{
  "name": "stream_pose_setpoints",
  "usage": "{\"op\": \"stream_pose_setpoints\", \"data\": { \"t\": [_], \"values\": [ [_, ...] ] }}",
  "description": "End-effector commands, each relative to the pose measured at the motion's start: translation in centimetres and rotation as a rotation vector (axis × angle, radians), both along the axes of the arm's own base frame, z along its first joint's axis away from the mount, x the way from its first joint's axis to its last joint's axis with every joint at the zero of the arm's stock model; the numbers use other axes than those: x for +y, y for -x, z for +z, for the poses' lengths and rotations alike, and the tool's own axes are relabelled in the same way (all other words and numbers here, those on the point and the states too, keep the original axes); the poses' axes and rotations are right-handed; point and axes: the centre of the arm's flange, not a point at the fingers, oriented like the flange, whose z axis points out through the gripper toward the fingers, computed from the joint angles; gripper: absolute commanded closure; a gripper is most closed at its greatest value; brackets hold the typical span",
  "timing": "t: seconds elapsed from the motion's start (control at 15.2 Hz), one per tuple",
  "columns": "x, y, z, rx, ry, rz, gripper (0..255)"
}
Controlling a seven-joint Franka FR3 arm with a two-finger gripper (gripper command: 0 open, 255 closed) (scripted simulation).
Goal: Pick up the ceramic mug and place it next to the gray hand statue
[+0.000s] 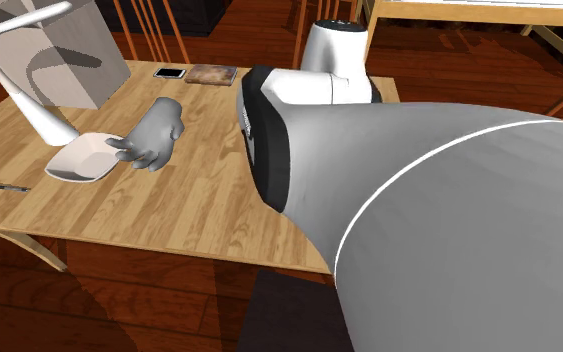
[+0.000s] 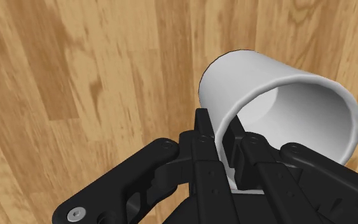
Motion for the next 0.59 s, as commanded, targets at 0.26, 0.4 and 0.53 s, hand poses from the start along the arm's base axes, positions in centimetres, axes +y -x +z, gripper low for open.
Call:
{"op": "stream_pose_setpoints", "data": {
  "t": [0.26, 0.4, 0.53],
  "values": [
    [-0.1, 0.1, 3.1, 0.000, 0.000, 0.000, 255],
    [-0.1, 0.1, 4.1, 0.000, 0.000, 0.000, 255],
    [-0.1, 0.1, 5.2, 0.000, 0.000, 0.000, 255]
  ]
}}
